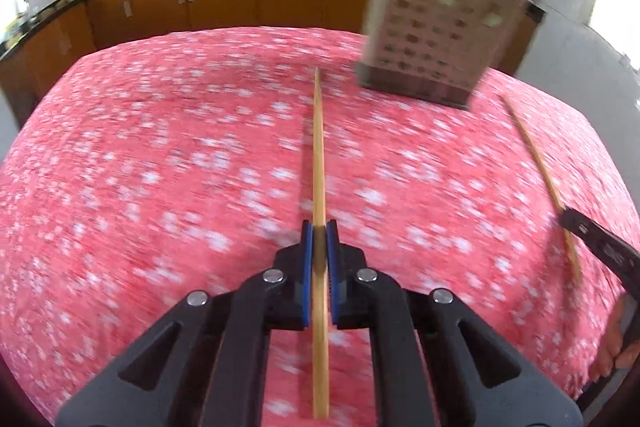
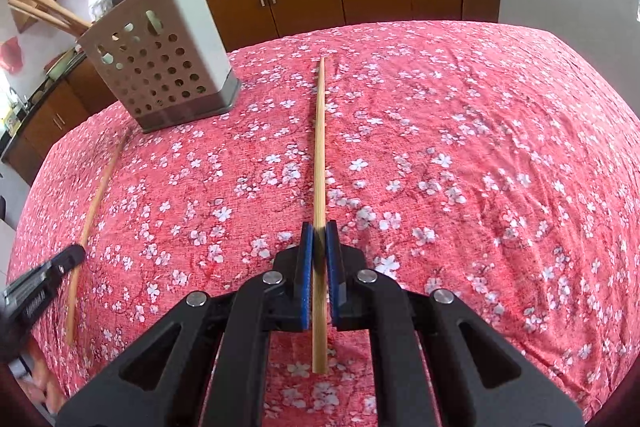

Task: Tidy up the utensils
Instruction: 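Grasp one chopstick with the right gripper while the left gripper grasps another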

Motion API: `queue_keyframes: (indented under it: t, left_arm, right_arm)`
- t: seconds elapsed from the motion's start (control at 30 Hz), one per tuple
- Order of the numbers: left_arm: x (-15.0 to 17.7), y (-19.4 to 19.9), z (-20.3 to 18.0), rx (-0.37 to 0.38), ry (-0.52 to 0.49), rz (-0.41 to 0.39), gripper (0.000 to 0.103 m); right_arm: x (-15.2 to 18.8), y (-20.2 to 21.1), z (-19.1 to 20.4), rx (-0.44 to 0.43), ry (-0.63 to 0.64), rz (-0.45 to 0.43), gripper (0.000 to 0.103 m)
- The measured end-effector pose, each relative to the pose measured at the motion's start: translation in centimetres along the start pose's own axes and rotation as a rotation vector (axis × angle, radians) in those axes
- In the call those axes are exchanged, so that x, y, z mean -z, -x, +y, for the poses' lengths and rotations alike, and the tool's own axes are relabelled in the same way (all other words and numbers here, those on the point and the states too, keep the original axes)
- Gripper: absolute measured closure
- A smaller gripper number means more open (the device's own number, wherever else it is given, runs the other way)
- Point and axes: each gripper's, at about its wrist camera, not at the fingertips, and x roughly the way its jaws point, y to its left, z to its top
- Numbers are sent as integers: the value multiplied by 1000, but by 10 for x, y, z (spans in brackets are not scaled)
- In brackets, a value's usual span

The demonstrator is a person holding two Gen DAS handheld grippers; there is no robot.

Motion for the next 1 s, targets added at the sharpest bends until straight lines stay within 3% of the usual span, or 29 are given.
queue_keyframes:
  t: [0.1,0.3,1.0]
  left_arm:
    - [-10,-4,25,-47,37,-5,95]
    - [-25,-10,50,-61,35,-6,94]
    - [-27,-12,57,-41,57,-26,93]
  right_arm:
    - [-2,-2,4,5,26,0,96]
    - [-7,-14,17,46,97,-8,95]
    - [-8,-18,13,53,116,-25,95]
